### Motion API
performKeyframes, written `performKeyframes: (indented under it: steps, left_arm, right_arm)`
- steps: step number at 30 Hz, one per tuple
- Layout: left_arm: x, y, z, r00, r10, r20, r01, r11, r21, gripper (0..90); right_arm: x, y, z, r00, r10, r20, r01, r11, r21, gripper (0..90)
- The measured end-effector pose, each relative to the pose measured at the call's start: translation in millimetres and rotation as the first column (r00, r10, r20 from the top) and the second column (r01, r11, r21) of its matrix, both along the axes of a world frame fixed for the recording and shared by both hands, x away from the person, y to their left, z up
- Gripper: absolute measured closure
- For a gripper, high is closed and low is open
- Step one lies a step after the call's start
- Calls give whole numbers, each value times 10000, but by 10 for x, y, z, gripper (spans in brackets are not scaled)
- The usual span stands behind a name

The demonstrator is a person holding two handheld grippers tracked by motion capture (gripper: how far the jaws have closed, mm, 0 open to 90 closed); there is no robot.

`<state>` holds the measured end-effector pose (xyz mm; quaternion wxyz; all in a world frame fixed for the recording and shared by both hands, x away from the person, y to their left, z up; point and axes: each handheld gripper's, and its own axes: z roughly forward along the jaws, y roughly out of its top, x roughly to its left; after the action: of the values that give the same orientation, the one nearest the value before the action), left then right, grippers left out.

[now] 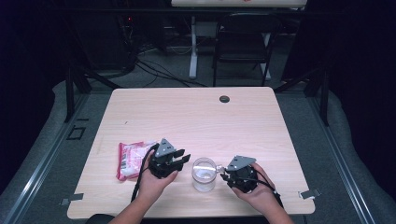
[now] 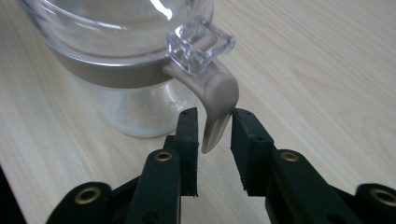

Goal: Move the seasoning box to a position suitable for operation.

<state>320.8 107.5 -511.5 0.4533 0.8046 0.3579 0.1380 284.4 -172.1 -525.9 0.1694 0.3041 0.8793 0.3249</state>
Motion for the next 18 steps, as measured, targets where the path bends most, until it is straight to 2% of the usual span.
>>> performKeyframes:
  steps: [3, 7, 10, 16, 18]
  left_arm:
    - [-5, 20, 4, 9999, 89, 73, -89, 10000, -12, 634]
    - [2, 63, 6, 9996, 262, 74, -261, 9996, -130, 623]
    - [-2, 96, 21, 9994, 339, 121, -337, 9992, -200, 623]
    - [-11, 131, 32, 9995, 300, 120, -297, 9991, -302, 611]
    - [-22, 134, 34, 9991, 354, 246, -348, 9991, -238, 598]
  right_arm:
    - [-18, -34, 74, 9998, 81, -177, -76, 9996, 280, 715]
    - [-15, -69, 136, 9990, 33, -440, 9, 9954, 962, 722]
    - [-13, -65, 152, 9993, 19, -366, 19, 9949, 1009, 726]
    - [-17, -94, 264, 9986, 108, -512, -12, 9829, 1839, 733]
    - [-24, -94, 283, 9990, 9, -455, 79, 9814, 1917, 735]
